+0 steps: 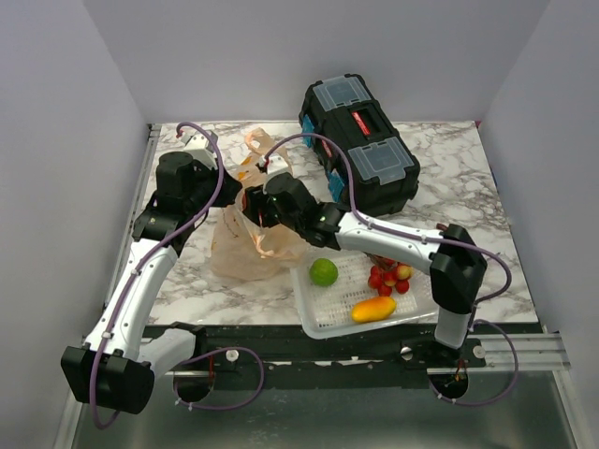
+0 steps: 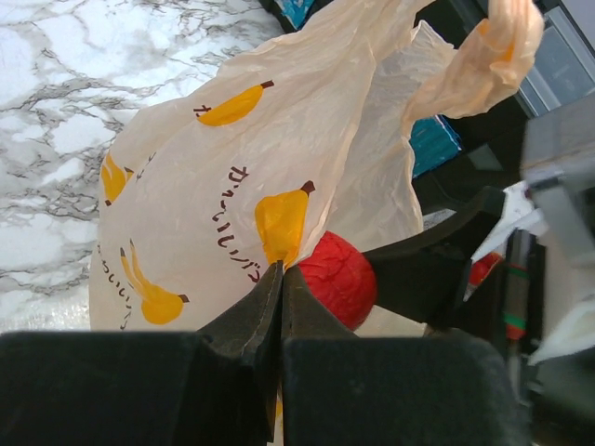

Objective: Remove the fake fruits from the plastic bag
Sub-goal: Take out the fake fruit from the plastic bag, then place the fake fruit in the bin.

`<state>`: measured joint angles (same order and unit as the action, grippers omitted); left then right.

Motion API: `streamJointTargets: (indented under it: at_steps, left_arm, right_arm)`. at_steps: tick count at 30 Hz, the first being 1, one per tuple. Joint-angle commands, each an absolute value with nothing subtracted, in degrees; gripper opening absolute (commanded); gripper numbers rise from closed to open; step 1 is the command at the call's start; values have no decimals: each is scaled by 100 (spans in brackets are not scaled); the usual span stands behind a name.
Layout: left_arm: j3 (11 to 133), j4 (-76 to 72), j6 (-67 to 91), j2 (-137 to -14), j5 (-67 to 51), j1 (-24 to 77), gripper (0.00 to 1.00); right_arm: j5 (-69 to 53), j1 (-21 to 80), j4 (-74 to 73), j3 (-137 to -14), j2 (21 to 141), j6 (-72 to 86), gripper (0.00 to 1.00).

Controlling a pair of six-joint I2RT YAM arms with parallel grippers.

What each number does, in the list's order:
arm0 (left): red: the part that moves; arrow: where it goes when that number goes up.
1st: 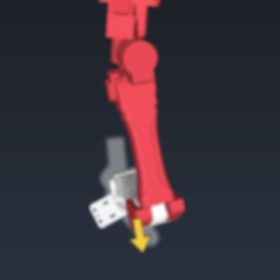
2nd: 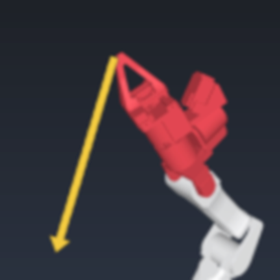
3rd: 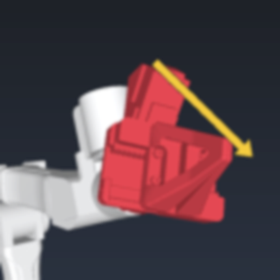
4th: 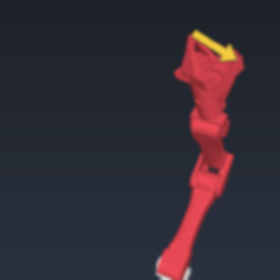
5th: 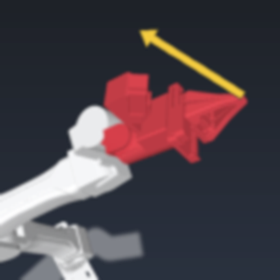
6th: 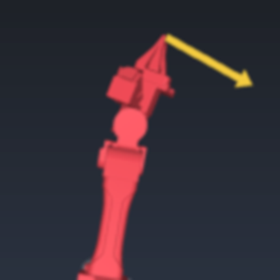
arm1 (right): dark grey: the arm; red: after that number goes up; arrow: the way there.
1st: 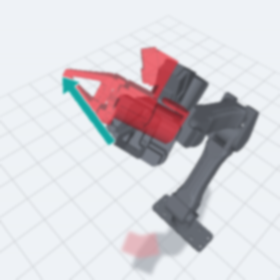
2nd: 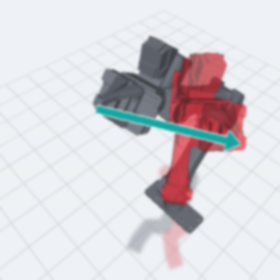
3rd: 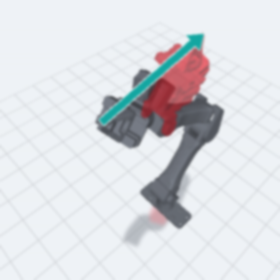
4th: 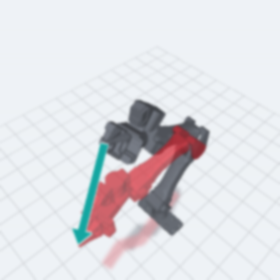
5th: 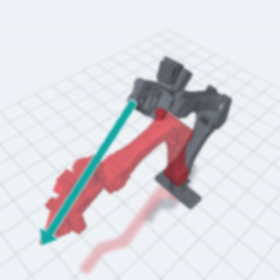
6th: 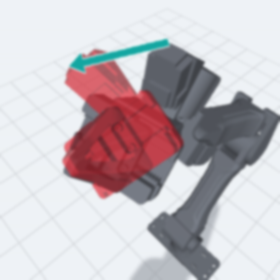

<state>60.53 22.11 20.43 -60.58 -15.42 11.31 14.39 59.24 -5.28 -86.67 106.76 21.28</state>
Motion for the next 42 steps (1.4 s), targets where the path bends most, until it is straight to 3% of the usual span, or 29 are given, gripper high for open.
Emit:
streamJointTargets:
  at_steps: [1, 16, 29, 42]
  left_arm:
    - [6093, 2201, 1995, -5960, -1399, 1117, 0]
    - [6100, 2206, 1991, -6003, -1389, 1119, 0]
    - [6112, 2206, 2021, -6022, -1462, 1116, 0]
    - [6116, 2188, 2057, -5977, -1557, 1119, 0]
  right_arm:
    - [1621, 5913, -107, -8397, 10093, 2272, 22]
    - [2588, 5864, 78, -6825, 7814, 2098, 20]
    - [3639, 5846, -1613, -5154, 5798, 2819, 20]
    - [3706, 5846, -2955, -4289, 5726, 4071, 20]
